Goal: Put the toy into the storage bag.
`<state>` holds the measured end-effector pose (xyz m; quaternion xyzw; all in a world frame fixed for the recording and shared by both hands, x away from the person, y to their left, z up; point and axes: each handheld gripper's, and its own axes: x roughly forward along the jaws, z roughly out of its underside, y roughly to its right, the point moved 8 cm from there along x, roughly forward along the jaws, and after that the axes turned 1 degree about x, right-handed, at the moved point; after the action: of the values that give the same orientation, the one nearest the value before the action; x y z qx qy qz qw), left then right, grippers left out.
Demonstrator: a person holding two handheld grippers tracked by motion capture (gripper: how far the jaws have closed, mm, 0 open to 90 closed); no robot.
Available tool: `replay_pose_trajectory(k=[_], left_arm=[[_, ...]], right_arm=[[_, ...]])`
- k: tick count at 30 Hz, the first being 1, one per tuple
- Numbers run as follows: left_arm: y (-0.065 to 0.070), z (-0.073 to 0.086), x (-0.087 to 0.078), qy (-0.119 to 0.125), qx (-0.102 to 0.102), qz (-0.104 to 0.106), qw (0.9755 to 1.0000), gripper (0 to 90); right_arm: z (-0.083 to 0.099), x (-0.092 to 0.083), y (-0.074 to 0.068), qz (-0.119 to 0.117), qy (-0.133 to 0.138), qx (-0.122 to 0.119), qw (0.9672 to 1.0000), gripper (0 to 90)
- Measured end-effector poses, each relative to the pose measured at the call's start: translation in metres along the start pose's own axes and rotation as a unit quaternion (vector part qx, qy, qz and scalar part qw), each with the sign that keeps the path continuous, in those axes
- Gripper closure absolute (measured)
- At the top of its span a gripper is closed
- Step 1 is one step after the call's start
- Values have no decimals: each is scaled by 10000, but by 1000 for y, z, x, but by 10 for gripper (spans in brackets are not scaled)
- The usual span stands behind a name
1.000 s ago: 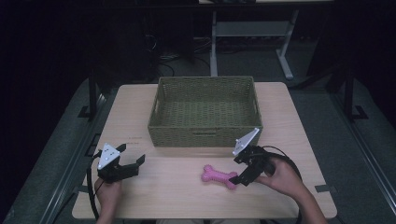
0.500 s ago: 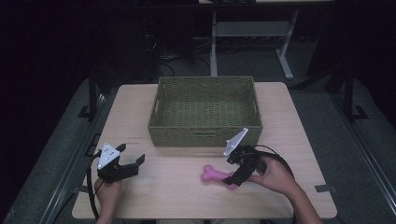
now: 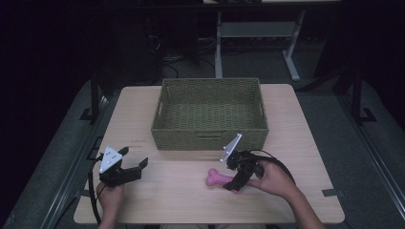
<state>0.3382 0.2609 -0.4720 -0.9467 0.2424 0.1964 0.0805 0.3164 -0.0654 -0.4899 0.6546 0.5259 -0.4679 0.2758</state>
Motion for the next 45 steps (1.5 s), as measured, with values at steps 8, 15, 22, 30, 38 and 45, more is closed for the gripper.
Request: replay_pose_trajectory(k=[8,15,22,30,38,45], left_arm=[[0,0,0,-3,-13,-1,10000,138],[0,0,0,-1,-43,-4,10000,139],[0,0,0,-3,-48,5,10000,139],[-1,0,0,4,-65,2,10000,139],[-1,0,-1,11,-61,0,10000,139],[-1,0,-2,26,-52,1,10000,138]], right_arm=[[-1,13,2,-25,-215,-28,9998,303],[0,22,3,22,-422,-112,9990,408],[0,25,4,127,-483,-236,9985,487],[-1,26,1,79,-523,-336,9980,561],[-2,24,2,50,-573,-348,9977,581],[-8,8,6,-81,-346,-297,9989,582]])
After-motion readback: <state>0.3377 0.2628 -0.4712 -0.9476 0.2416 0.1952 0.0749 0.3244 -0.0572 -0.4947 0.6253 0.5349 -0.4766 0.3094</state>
